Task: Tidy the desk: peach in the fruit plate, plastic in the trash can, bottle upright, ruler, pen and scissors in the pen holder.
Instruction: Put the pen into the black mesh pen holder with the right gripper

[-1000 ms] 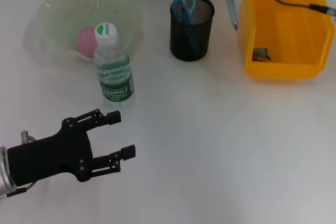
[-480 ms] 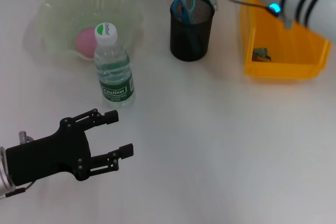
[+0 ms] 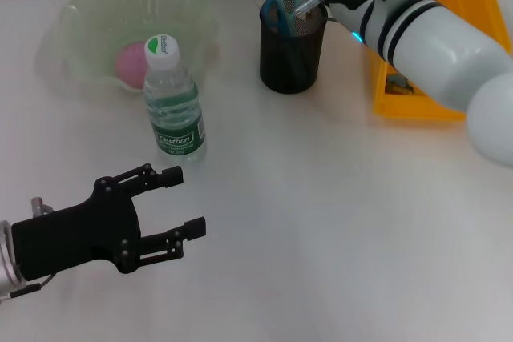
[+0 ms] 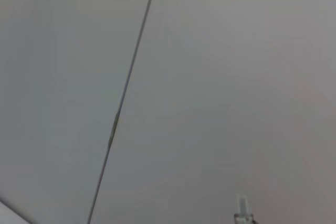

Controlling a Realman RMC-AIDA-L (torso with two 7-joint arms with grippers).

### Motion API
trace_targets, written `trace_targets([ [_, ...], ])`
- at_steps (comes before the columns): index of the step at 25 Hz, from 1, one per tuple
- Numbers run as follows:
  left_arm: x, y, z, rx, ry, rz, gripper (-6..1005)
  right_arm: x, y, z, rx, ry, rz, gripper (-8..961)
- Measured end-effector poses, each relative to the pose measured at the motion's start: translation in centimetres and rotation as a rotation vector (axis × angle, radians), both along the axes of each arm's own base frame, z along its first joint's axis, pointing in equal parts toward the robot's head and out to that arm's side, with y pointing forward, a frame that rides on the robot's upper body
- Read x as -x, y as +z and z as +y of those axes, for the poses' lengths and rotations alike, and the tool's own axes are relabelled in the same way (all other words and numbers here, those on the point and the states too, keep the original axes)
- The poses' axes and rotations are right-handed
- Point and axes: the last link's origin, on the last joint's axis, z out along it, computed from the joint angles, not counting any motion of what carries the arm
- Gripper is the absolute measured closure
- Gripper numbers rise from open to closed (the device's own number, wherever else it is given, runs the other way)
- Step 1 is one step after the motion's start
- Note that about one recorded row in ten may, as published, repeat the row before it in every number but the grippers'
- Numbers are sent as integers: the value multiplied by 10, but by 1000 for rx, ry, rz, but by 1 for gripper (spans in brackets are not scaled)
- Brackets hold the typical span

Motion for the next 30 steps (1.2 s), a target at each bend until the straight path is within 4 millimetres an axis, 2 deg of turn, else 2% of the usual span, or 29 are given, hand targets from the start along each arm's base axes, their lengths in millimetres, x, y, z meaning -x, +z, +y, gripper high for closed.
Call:
trace_targets([
  [14, 2, -2, -1, 1, 7, 9, 194, -25, 0, 3, 2, -74, 119, 759],
  [24, 2, -5, -3, 10, 5, 18, 194, -25, -1, 3, 11, -75, 115, 750],
  [30, 2, -5, -3, 9, 4, 19, 194, -19, -1, 1, 14, -55, 121, 745],
])
